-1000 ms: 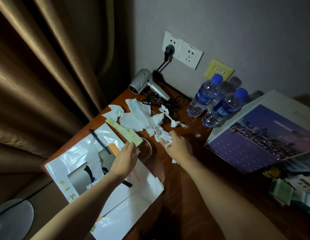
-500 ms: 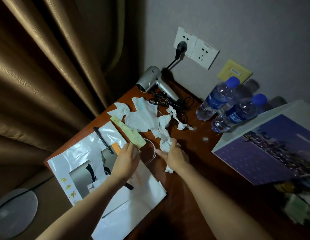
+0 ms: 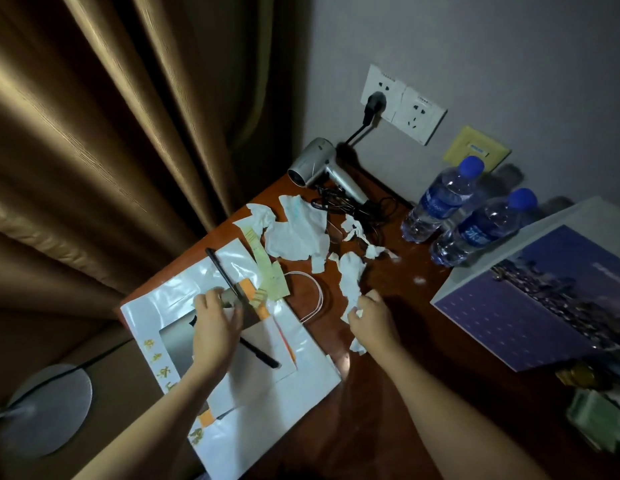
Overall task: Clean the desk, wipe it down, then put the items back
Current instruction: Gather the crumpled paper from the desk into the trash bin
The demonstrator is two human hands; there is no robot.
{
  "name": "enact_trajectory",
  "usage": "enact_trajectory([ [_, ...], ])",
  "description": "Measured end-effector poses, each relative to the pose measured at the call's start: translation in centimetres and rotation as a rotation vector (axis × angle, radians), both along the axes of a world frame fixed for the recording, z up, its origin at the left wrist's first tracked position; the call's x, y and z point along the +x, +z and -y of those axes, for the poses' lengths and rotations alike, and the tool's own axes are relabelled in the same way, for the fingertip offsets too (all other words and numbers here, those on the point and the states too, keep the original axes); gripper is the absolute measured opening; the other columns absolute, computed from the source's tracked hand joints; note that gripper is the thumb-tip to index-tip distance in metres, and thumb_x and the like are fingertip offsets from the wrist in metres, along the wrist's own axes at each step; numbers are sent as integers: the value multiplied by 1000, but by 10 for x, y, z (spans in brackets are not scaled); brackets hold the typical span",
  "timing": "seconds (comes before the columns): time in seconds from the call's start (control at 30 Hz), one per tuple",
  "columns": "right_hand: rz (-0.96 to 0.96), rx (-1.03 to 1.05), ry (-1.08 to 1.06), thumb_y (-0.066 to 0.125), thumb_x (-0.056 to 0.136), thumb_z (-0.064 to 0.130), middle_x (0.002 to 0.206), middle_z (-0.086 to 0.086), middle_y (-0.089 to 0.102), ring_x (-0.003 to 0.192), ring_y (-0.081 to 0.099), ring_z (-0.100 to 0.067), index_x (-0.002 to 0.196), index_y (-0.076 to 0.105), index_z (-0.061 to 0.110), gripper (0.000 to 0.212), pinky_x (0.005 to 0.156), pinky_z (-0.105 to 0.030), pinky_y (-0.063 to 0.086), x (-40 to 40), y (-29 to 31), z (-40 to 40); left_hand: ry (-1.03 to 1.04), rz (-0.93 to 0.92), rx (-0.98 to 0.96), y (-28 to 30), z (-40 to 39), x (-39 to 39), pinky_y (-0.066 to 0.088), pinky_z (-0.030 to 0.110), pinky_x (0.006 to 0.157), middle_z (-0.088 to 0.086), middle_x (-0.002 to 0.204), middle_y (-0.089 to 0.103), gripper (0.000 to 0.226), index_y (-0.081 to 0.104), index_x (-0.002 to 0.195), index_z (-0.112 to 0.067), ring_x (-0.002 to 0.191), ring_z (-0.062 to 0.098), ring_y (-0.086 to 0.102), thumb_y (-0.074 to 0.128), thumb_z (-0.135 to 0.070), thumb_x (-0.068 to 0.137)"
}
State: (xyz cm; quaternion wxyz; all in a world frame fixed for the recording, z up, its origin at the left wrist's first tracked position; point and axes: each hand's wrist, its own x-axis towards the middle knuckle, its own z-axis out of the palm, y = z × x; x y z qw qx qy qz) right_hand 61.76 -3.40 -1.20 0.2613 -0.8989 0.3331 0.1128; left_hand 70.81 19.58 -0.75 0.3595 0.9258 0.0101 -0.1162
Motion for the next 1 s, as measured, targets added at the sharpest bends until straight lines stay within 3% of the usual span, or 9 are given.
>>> enact_trajectory([
  [0.13, 75, 101, -107, 50, 92, 3, 128, -12, 53, 109, 56, -23, 111, 57, 4, 20, 77, -20, 40, -3, 8, -5, 50, -103, 54, -5, -12, 1, 49, 44, 84, 16, 141, 30, 59, 30, 142, -13, 106, 38, 54, 59, -17, 91],
  [0.3, 121, 162, -132, 48, 93, 3, 106, -9, 60, 101, 62, -24, 108, 51, 15, 20, 67, -22, 48, -9, 20, -16, 18, -127, 61, -9, -16, -1, 45, 38, 81, 17, 131, 37, 38, 46, 127, -8, 107, 39, 51, 54, -5, 90],
  [0.43, 191, 154, -97, 54, 94, 20, 79, 2, 55, 73, 61, -10, 94, 54, 14, 6, 55, -11, 44, -11, 25, -23, 0, -109, 53, -11, -18, 1, 37, 30, 76, 14, 116, 49, 28, 53, 115, -7, 96, 29, 50, 51, -1, 89],
  [0.53, 225, 75, -69, 63, 89, 34, 64, 10, 42, 56, 42, -1, 64, 39, 21, 37, 48, -10, 31, -10, 28, -28, 1, -70, 19, -12, -23, 2, 37, 28, 75, 10, 104, 44, 17, 59, 102, -3, 85, 23, 48, 46, -3, 91],
  [0.63, 273, 35, -71, 69, 84, 32, 58, 10, 36, 52, 36, -5, 56, 28, 24, 51, 48, -11, 25, -12, 28, -33, -29, -53, 1, -14, -30, 0, 37, 27, 75, 3, 104, 34, 13, 55, 98, 0, 80, 19, 44, 47, -9, 95],
  [0.73, 208, 48, -93, 66, 88, 24, 66, 5, 44, 60, 50, -8, 62, 35, 20, 41, 54, -11, 41, -15, 26, -39, -84, -34, 44, -19, -36, 0, 39, 28, 75, 2, 108, 33, 14, 52, 97, -3, 85, 21, 45, 53, -16, 93],
  [0.8, 163, 116, -140, 60, 91, 15, 84, -3, 53, 78, 63, -20, 74, 43, 16, 24, 68, -31, 58, -18, 21, -45, -117, -24, 85, -22, -37, 4, 39, 32, 71, 8, 104, 45, 11, 52, 90, -6, 82, 23, 47, 54, -16, 93],
  [0.9, 158, 185, -183, 52, 94, 6, 110, -5, 60, 104, 61, -23, 104, 55, 19, 16, 85, -31, 55, -26, 23, -51, -153, -22, 123, -18, -33, 7, 36, 33, 61, 11, 89, 56, 6, 50, 84, -8, 75, 23, 48, 50, -7, 90],
  [1.0, 157, 216, -226, 57, 94, 18, 120, -5, 60, 110, 57, -20, 121, 55, 19, 28, 80, -20, 45, -34, 32, -55, -184, 17, 65, -10, -29, 7, 41, 35, 66, 7, 94, 54, 12, 51, 103, -7, 83, 25, 51, 47, -8, 92],
])
